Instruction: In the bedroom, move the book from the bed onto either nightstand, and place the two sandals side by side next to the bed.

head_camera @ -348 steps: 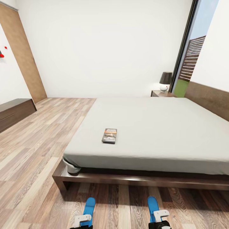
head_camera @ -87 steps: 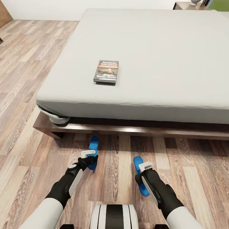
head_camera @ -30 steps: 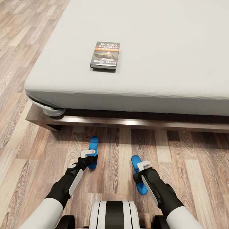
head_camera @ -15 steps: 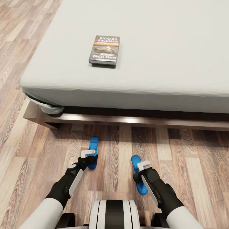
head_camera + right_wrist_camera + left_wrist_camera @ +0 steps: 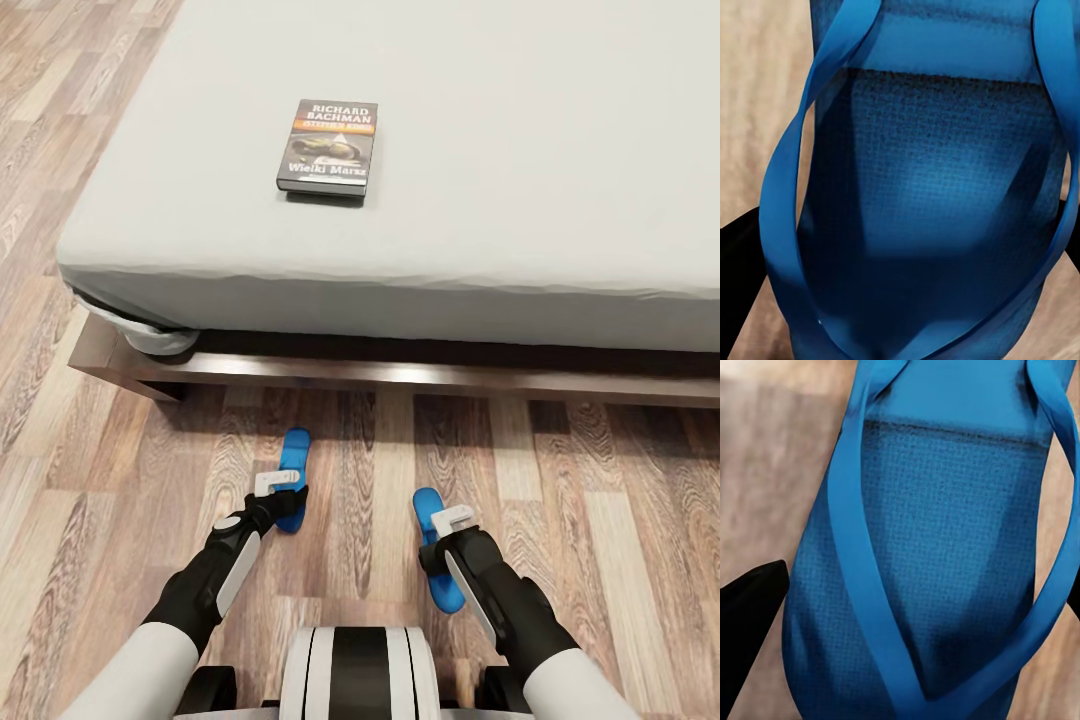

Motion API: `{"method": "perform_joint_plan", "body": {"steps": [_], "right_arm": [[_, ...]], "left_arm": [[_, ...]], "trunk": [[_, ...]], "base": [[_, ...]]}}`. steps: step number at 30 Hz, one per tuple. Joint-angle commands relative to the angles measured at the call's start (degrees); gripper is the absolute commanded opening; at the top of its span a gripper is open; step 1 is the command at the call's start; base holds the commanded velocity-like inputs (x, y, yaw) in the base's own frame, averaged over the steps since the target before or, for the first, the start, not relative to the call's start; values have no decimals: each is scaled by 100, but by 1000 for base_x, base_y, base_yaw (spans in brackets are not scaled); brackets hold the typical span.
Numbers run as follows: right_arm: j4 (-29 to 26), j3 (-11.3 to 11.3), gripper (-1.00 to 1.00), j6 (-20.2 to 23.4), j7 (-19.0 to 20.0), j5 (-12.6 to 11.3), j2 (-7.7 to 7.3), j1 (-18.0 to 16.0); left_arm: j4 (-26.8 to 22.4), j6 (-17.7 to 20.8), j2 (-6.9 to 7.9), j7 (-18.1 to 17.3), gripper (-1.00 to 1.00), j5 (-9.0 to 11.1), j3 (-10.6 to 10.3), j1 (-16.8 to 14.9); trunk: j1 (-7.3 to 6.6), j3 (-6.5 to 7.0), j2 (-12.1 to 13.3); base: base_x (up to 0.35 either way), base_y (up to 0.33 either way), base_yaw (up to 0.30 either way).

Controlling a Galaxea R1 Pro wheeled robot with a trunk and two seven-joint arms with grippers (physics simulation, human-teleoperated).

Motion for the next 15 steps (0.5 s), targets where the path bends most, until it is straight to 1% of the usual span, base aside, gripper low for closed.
{"method": "perform_joint_plan", "body": {"steps": [1,5,9,15], "right_arm": [[-5,10,-100,26,-22,3,-1,-2],[-5,10,-100,25,-22,3,-2,-2],[-5,10,-100,28,-25,3,0,-2],[-5,10,-100,28,-24,3,-1,-2]], "left_arm": [[-13,30,1,9,-100,47,-4,0],[-126,30,1,7,-100,47,-4,0],[-283,35,1,3,-100,51,-4,0],[-337,38,1,1,-100,53,-4,0]], "trunk": [[-1,-3,-1],[-1,-3,-1],[9,-92,-7],[9,-92,-7]], "base": [[0,0,0],[0,0,0],[0,0,0],[0,0,0]]}}
